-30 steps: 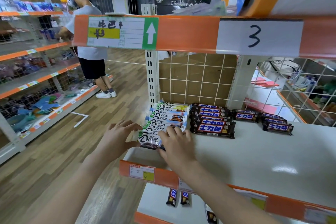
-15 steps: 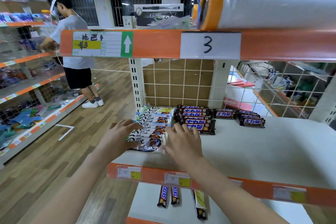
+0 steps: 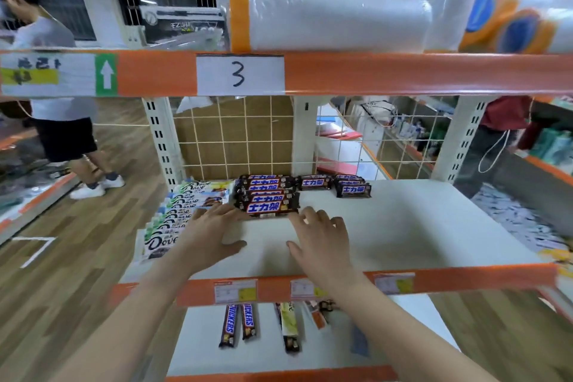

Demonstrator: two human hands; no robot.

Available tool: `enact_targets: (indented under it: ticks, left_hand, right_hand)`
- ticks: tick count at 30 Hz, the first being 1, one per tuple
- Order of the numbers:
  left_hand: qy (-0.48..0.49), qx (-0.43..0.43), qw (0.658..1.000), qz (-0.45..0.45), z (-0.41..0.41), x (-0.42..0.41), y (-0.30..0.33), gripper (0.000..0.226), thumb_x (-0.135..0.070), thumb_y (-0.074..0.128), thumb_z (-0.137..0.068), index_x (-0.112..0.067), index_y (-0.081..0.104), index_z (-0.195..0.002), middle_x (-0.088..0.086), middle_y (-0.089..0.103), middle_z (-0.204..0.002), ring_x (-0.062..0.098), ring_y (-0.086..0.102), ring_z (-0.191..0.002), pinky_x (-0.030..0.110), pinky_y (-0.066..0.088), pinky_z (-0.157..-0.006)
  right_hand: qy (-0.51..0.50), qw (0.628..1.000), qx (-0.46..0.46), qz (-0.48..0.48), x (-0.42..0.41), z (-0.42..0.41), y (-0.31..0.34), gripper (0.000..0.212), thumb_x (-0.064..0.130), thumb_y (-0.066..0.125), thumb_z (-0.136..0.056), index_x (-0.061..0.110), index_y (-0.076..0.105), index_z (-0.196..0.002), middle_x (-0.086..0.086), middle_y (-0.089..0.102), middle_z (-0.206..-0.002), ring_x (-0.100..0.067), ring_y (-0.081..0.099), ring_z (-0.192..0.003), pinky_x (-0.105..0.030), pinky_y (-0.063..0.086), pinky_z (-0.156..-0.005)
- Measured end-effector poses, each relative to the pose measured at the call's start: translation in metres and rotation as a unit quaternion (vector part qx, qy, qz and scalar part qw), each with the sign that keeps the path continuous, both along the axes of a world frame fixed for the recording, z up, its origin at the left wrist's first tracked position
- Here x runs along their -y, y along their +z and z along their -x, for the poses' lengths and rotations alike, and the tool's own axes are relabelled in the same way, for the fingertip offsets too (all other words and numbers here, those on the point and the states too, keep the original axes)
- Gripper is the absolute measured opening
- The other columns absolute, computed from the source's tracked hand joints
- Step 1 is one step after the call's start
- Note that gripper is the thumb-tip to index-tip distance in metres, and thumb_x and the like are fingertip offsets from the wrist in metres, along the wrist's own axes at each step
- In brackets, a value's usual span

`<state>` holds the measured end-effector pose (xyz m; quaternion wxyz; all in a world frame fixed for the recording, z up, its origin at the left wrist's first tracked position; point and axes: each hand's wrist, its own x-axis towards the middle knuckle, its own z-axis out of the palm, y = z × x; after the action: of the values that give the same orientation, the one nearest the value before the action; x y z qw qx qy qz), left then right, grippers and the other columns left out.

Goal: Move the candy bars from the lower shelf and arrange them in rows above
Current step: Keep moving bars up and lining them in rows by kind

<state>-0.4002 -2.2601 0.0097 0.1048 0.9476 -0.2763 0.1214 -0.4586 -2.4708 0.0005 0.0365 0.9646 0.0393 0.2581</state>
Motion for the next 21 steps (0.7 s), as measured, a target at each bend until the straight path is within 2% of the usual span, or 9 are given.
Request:
enact_targets:
  ticks: [5,6,9,10,12,14,18,21]
  left_hand:
    - [-0.022,-0.003,1.000,0.008,0.017,0.031,0.002,0.047,-0.042,0.064,-0.082,-0.032,0.050,-0.126,-0.012,0.052,-0.123,0.012,0.044,-0.121,0.035,0.030,-0.093]
    - [-0.027,-0.005,1.000,0.005,0.020,0.037,0.003,0.047,-0.043,0.063,-0.083,-0.033,0.049,-0.127,-0.013,0.052,-0.123,0.011,0.042,-0.121,0.034,0.029,-0.095]
    - [-0.037,-0.019,0.999,0.009,0.034,0.051,0.005,0.047,-0.044,0.059,-0.085,-0.034,0.047,-0.129,-0.015,0.050,-0.124,0.008,0.040,-0.123,0.034,0.027,-0.101]
    - [-0.039,-0.022,0.999,0.010,0.039,0.055,0.006,0.047,-0.044,0.059,-0.085,-0.035,0.046,-0.129,-0.015,0.049,-0.125,0.008,0.039,-0.124,0.034,0.027,-0.102]
    - [-0.041,-0.027,0.999,0.013,0.050,0.063,0.005,0.046,-0.045,0.058,-0.085,-0.037,0.045,-0.129,-0.017,0.048,-0.127,0.006,0.037,-0.126,0.034,0.027,-0.103]
    - [-0.043,-0.035,0.998,0.019,0.061,0.070,0.005,0.044,-0.045,0.057,-0.086,-0.039,0.044,-0.128,-0.018,0.047,-0.126,0.005,0.036,-0.126,0.035,0.026,-0.103]
    - [-0.053,-0.044,0.997,0.042,0.090,0.081,0.002,0.042,-0.043,0.057,-0.086,-0.037,0.047,-0.127,-0.016,0.050,-0.124,0.007,0.040,-0.122,0.035,0.029,-0.099]
    - [-0.064,-0.035,0.996,0.059,0.113,0.088,-0.004,0.042,-0.044,0.058,-0.084,-0.034,0.051,-0.124,-0.015,0.052,-0.123,0.008,0.044,-0.118,0.034,0.033,-0.094]
  right_hand:
    - [-0.040,0.999,0.002,0.018,0.028,0.021,0.002,0.050,0.041,0.087,-0.047,0.020,0.071,-0.089,-0.002,0.065,-0.083,-0.021,0.062,-0.065,-0.032,0.047,-0.054]
    - [-0.048,0.999,-0.010,0.020,0.031,0.029,0.006,0.049,0.042,0.085,-0.051,0.021,0.070,-0.093,-0.001,0.065,-0.086,-0.021,0.063,-0.069,-0.033,0.047,-0.057]
    - [-0.045,0.998,-0.038,0.006,0.045,0.045,0.010,0.044,0.039,0.067,-0.080,0.022,0.058,-0.119,-0.001,0.058,-0.114,-0.025,0.059,-0.097,-0.039,0.045,-0.077]
    - [-0.048,0.998,-0.039,-0.002,0.048,0.053,0.011,0.044,0.038,0.068,-0.079,0.022,0.059,-0.118,-0.001,0.059,-0.112,-0.025,0.060,-0.096,-0.039,0.045,-0.076]
    - [-0.065,0.997,-0.039,-0.004,0.053,0.067,0.011,0.046,0.037,0.081,-0.059,0.021,0.067,-0.100,-0.001,0.065,-0.092,-0.024,0.063,-0.075,-0.035,0.048,-0.061]
    - [-0.067,0.997,-0.024,-0.016,0.060,0.078,0.008,0.046,0.034,0.085,-0.048,0.021,0.070,-0.089,0.001,0.065,-0.080,-0.022,0.062,-0.064,-0.032,0.046,-0.052]
    - [-0.076,0.997,-0.013,-0.005,0.069,0.107,0.004,0.040,0.026,0.080,-0.048,0.023,0.069,-0.087,0.002,0.064,-0.078,-0.022,0.061,-0.063,-0.029,0.042,-0.050]
    - [-0.060,0.998,-0.010,-0.021,0.075,0.129,-0.005,0.040,0.029,0.082,-0.054,0.022,0.068,-0.091,0.001,0.066,-0.084,-0.023,0.064,-0.069,-0.033,0.046,-0.055]
